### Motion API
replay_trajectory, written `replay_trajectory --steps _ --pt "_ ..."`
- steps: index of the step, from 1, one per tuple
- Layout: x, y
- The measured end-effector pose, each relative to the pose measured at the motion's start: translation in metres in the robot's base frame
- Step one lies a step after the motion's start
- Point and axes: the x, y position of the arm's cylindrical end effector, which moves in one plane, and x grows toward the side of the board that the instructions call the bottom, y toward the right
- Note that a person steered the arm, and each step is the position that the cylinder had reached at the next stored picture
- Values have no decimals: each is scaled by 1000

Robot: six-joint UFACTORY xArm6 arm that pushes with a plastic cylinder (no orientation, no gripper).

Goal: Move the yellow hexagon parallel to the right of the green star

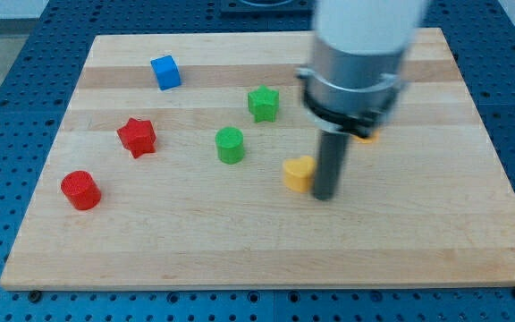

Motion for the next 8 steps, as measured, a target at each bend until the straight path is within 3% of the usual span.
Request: replay_trajectory --steps 1,2,3,6,7,8 --pt "-60 -57" --pt "-82 -80" --pt "-81 -64" --pt "-41 83" --pt "-72 118" --pt "-108 116"
